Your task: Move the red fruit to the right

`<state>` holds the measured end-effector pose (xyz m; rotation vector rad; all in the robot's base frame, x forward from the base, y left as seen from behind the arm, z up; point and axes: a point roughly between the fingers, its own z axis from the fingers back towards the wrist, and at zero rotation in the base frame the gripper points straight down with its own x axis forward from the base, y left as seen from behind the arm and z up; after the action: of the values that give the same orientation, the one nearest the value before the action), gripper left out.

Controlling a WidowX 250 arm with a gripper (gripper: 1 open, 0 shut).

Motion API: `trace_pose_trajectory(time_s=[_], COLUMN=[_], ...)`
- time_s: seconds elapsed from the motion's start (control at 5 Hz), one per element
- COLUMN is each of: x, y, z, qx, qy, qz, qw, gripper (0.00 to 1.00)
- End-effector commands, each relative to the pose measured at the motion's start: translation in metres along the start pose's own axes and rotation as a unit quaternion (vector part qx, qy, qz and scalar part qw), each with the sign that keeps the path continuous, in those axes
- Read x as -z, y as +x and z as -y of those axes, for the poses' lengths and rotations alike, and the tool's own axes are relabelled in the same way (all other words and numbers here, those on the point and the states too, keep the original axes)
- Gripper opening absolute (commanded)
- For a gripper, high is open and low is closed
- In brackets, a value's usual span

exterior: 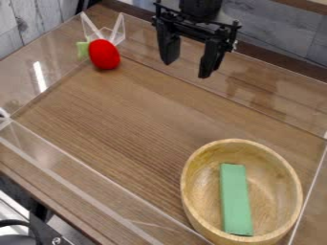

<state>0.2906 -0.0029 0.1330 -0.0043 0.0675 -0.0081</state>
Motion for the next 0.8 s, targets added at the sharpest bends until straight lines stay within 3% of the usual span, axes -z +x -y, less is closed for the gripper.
trace_pose_trajectory(time_s=[0.0, 0.2, 0.4, 0.6], x=[0.013, 0.01, 0.003, -0.001], y=[-0.007, -0.009, 0.003, 0.018], z=[0.007, -0.023, -0.066, -0.107], qx=[-0.034, -0.109, -0.177, -0.24], qy=[-0.003, -0.009, -0.02, -0.027], qz=[-0.006, 0.007, 0.022, 0.038], qw=[0.9994, 0.994, 0.9838, 0.9698], gripper=[1.0, 1.0, 1.0, 1.0])
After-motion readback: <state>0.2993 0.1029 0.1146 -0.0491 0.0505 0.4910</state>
